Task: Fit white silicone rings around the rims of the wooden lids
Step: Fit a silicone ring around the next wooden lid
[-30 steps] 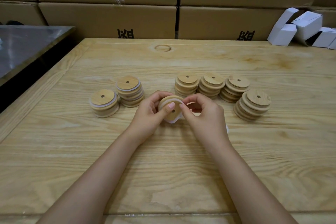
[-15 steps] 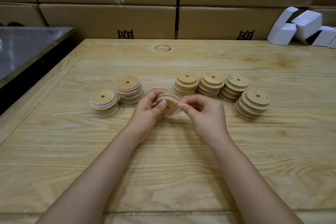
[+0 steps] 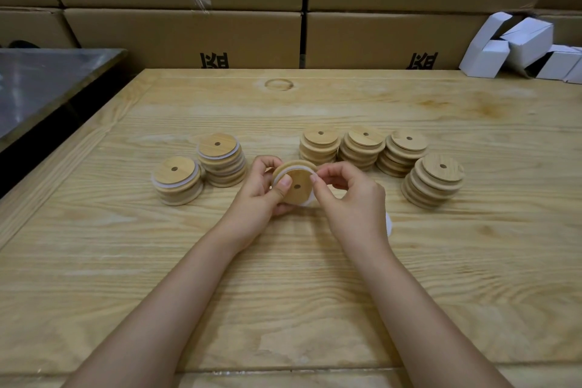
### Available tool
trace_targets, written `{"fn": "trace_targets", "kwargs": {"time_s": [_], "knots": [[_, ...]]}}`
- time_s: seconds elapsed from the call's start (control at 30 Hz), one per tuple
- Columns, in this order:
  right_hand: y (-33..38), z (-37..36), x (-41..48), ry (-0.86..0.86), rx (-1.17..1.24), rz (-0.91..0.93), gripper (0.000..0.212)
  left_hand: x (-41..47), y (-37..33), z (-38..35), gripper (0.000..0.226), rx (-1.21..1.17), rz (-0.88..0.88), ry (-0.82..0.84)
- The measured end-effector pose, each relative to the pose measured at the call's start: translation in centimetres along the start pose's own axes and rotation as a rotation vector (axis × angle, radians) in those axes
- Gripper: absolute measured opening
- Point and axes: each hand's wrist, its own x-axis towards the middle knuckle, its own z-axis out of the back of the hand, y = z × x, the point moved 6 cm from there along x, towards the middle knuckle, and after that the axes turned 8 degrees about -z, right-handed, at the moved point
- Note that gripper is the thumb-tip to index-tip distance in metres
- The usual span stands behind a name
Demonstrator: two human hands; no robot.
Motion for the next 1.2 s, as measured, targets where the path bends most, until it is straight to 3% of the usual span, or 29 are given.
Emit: {"fn": "trace_targets", "kwargs": {"time_s": [0.27, 0.43, 0.63, 0.87, 1.0, 1.2], "knots": [[0.0, 0.3, 0.2, 0.013, 0.041, -0.009, 0.015, 0.5, -1.2, 1.1, 0.029, 0.285, -0.183, -0.004], [-0.3, 0.0, 0.4, 0.043, 0.095, -0.048, 0.028, 0.6, -1.4, 1.4, 0.032, 0.237, -0.21, -0.063], [-0.2, -0.1, 0.6, 0.075, 0.127, -0.033, 0.028, 0.6, -1.0, 1.6, 0.03, 0.087, -0.145, -0.092], [0.2, 0.1, 0.5, 0.108, 0.12, 0.012, 0.021, 0.3, -0.9, 1.2, 0.024, 0.035, -0.086, -0.063], [0.3, 0.2, 0.3, 0.067, 0.073, 0.032, 0.008, 0.1, -0.7, 0.7, 0.023, -0.012, -0.052, -0.055], [0.8, 0.2, -0.2, -0.021, -0.055, 0.141, 0.006, 0.1, -0.7, 1.0, 0.022, -0.062, -0.049, -0.049]]}}
